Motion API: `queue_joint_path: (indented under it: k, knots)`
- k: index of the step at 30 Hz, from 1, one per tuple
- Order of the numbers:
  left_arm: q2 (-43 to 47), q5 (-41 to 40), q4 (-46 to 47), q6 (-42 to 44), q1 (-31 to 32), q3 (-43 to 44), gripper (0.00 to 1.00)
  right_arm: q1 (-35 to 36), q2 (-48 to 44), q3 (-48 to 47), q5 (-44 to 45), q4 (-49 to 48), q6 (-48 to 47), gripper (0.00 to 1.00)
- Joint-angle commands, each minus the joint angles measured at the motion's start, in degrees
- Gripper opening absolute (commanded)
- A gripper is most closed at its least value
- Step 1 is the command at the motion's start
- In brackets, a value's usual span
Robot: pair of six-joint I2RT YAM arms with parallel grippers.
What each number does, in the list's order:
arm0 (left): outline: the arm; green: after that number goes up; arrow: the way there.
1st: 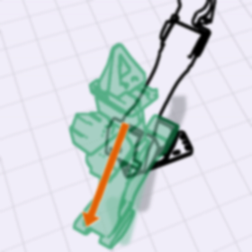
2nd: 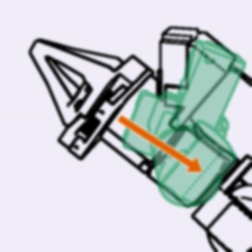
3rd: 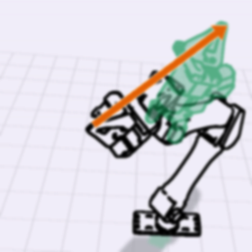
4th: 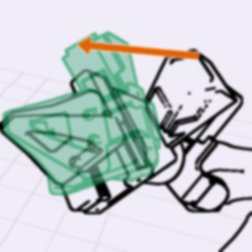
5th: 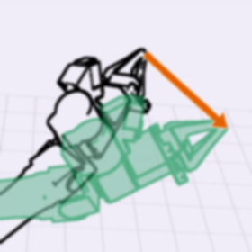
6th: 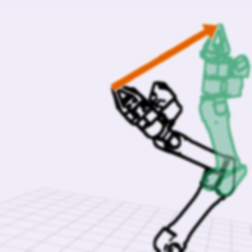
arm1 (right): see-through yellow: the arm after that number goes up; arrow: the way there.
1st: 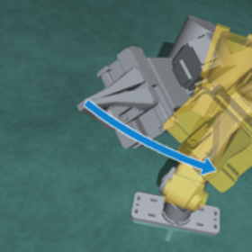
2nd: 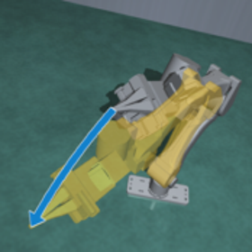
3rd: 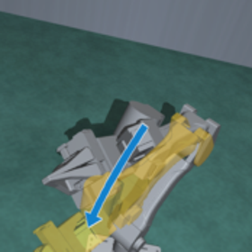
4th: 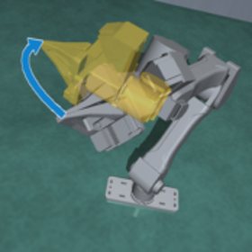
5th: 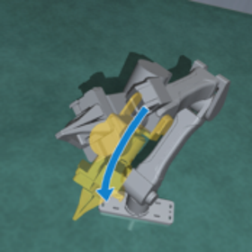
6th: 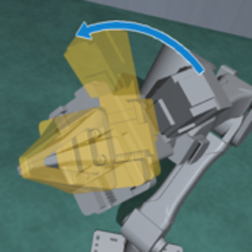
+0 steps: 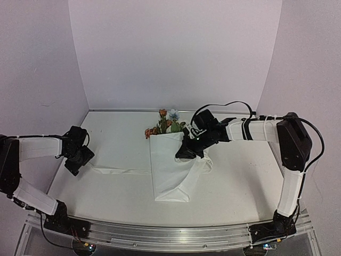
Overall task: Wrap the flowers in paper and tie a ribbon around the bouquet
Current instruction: Pick up the left side of the ribbon at the center of the board.
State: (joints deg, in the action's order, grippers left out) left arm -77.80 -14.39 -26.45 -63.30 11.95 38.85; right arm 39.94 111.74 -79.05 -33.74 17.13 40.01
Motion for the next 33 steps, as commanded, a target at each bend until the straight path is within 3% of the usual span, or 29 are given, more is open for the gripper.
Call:
queue_joint_path:
  k: [1, 5, 9, 21, 29, 33]
  knots:
    - [-5.0, 2.8, 6.0, 3.6, -2.1, 4.1, 0.84, 0.3, -2.0, 0.0, -0.5, 0.0, -0.9, 0.0]
    - [-8.8, 5.0, 8.7, 3.1, -2.6, 5.1, 0.77, 0.4, -2.4, 0.8, -0.5, -0.1, -0.9, 0.0]
    - [-11.0, 6.4, 9.5, 1.8, -2.6, 5.5, 0.62, 0.4, -2.9, 1.4, -0.2, -0.2, -1.0, 0.0]
    - [-10.4, 7.0, 12.4, 1.1, -2.9, 4.5, 0.01, 0.4, -2.5, 1.6, -0.4, -0.7, 0.1, 0.0]
    - [-4.4, 13.0, 22.1, 13.2, -1.8, 11.3, 0.0, 0.4, -0.1, -0.3, 0.0, -0.7, 3.7, 0.0]
    - [-3.9, 17.7, 25.6, 21.8, 4.9, 17.5, 0.0, 0.6, 3.1, -3.3, 0.2, -1.2, 6.9, 0.0]
